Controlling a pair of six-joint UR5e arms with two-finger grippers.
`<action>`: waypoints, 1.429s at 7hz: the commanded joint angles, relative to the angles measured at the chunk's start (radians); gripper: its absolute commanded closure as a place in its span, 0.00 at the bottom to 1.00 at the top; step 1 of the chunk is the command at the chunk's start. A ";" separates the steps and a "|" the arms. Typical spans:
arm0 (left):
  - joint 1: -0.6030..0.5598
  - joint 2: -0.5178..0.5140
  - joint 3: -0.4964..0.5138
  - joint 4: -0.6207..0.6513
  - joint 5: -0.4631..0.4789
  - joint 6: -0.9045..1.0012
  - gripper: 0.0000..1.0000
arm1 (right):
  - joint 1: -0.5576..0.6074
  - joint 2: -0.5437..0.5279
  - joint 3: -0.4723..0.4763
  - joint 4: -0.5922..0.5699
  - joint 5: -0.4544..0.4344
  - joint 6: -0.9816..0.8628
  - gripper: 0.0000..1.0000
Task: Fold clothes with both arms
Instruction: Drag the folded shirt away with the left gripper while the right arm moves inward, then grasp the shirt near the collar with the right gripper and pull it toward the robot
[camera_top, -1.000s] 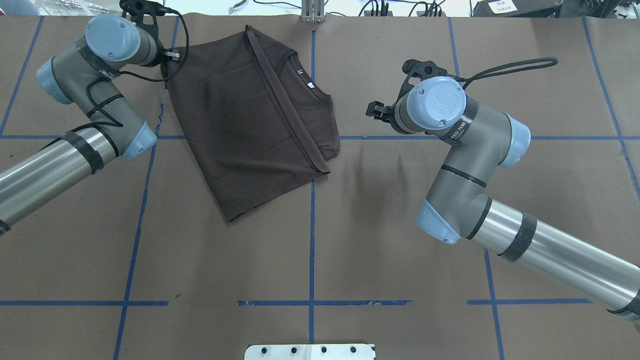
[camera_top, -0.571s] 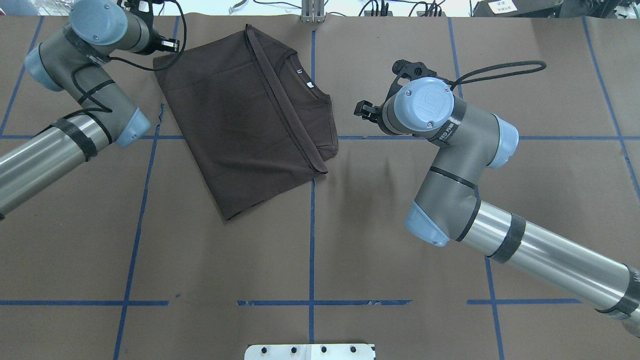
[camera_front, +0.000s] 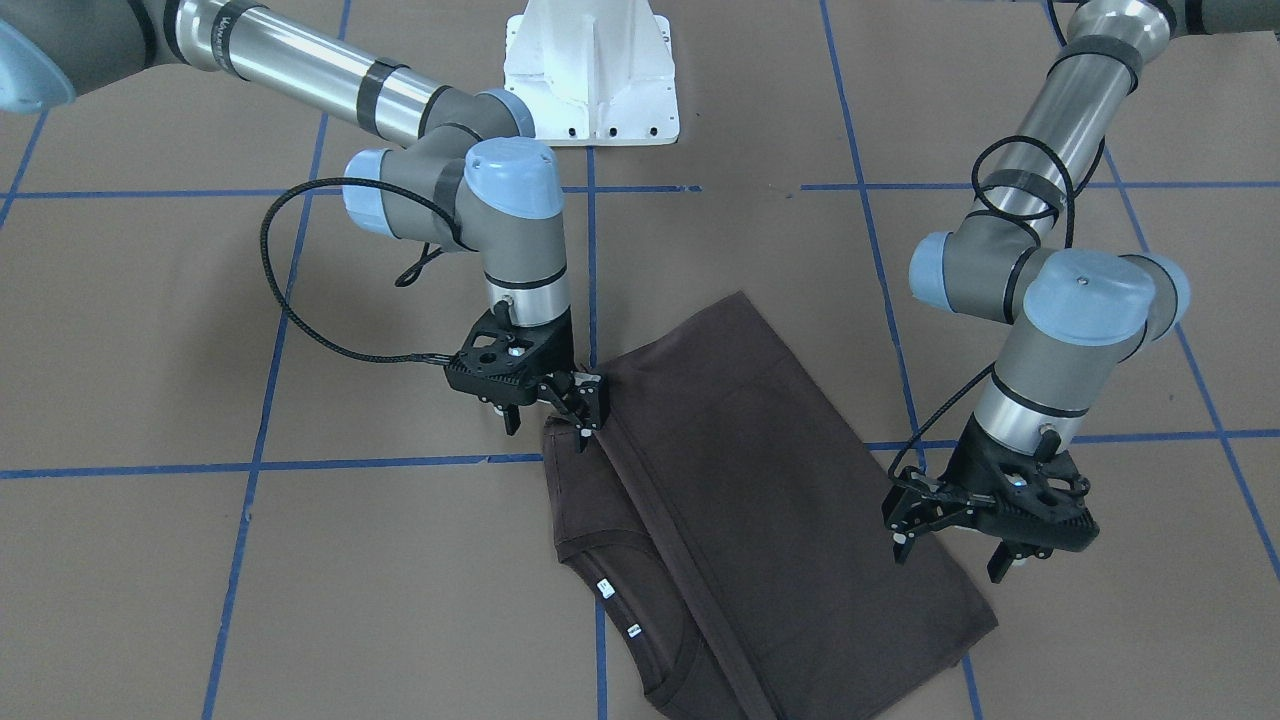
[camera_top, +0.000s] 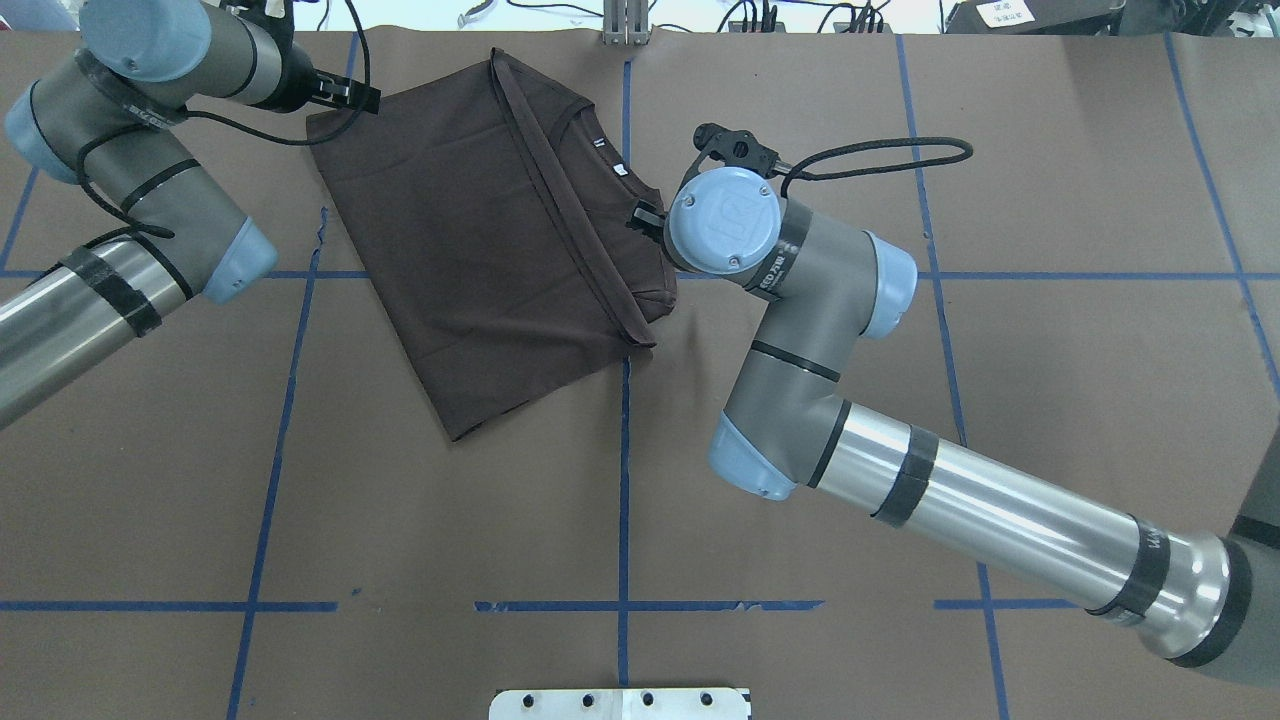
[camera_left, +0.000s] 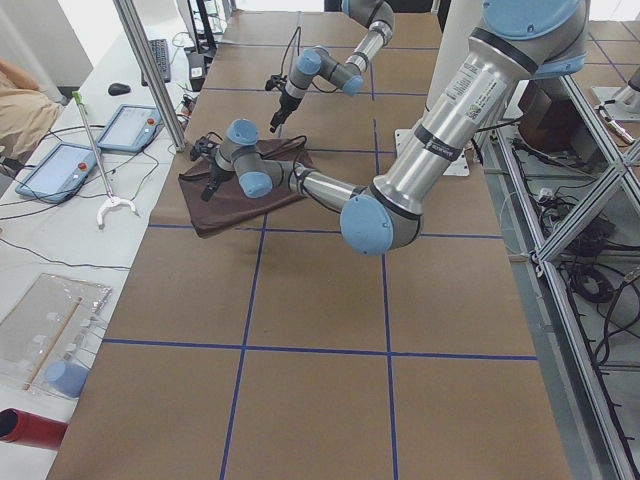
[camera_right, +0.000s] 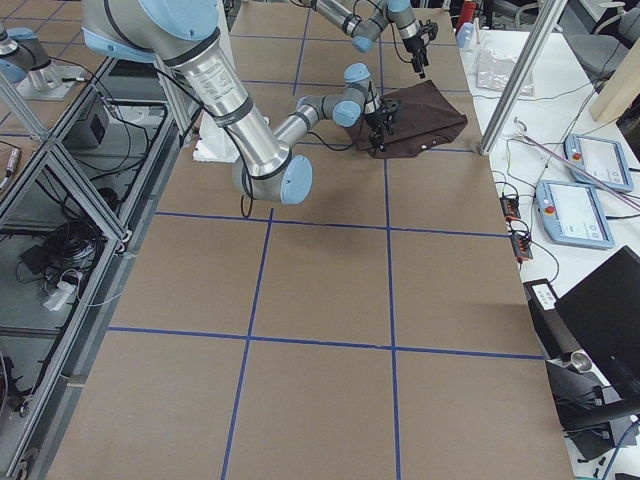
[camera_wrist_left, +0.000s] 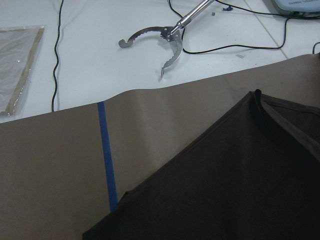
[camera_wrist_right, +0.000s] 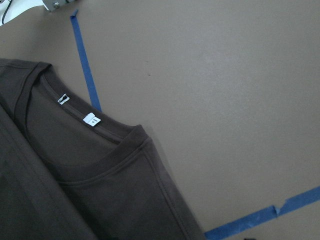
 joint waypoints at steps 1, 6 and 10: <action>0.009 0.012 -0.010 -0.010 0.001 -0.034 0.00 | -0.021 0.032 -0.083 -0.002 -0.019 -0.058 0.15; 0.009 0.012 -0.007 -0.013 0.001 -0.034 0.00 | -0.035 0.020 -0.089 -0.002 -0.019 -0.072 0.27; 0.009 0.014 -0.005 -0.014 0.004 -0.033 0.00 | -0.038 0.021 -0.094 -0.001 -0.019 -0.061 0.88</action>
